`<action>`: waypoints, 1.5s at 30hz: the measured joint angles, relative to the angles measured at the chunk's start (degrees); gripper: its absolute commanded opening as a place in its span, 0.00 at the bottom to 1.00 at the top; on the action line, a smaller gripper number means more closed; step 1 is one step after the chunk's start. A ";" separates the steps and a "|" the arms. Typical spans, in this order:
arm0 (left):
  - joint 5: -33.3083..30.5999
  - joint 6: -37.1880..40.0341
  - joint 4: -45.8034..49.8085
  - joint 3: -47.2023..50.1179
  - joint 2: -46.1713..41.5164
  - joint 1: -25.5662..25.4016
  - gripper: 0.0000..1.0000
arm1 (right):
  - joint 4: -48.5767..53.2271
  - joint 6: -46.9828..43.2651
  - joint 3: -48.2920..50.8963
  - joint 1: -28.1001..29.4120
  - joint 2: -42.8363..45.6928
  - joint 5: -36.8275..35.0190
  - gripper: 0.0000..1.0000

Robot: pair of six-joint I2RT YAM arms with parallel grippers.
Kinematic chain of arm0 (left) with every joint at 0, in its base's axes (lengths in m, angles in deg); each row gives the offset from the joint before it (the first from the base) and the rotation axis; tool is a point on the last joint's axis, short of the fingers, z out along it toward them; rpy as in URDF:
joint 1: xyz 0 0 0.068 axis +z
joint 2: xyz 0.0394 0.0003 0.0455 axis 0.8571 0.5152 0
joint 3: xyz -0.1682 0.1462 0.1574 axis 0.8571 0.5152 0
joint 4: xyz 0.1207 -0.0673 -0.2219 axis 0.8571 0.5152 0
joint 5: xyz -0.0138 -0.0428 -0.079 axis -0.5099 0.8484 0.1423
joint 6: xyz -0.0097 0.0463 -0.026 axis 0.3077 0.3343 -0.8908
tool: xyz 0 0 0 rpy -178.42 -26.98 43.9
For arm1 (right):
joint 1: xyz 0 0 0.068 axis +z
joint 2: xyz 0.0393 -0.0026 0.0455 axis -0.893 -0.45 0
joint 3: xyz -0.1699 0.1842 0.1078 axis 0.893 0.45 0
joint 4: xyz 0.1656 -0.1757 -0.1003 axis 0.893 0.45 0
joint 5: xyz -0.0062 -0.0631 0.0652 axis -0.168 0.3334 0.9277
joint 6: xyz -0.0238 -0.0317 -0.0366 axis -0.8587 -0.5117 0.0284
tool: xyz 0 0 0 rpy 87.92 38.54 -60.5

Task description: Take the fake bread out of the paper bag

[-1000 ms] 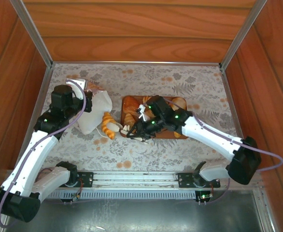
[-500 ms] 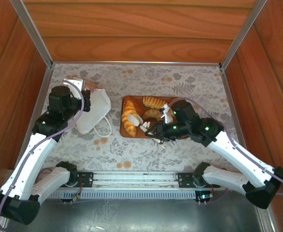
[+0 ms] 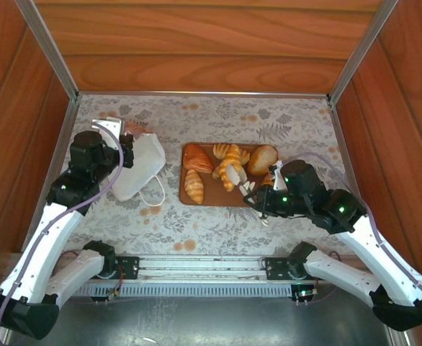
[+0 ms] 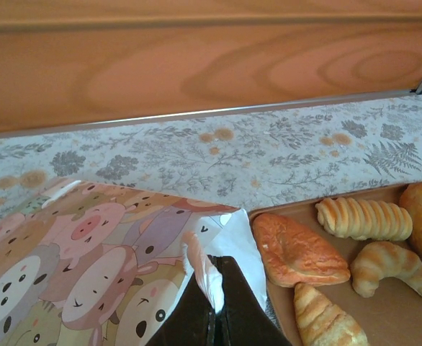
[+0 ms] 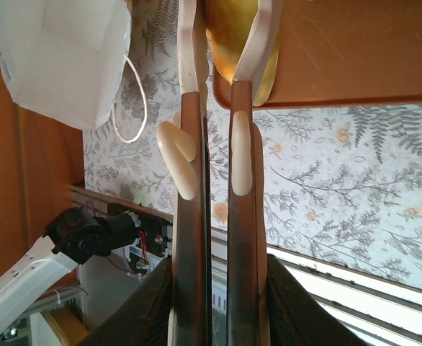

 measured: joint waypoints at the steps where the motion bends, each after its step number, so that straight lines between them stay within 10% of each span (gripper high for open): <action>1: -0.02 0.00 0.00 0.07 -0.17 0.00 0.00 | 0.70 0.00 0.00 -0.09 0.28 -0.22 0.30; 45: -0.55 -0.04 -0.44 1.81 -0.13 0.00 0.00 | 7.61 -26.21 -3.96 -9.68 -28.61 14.40 0.33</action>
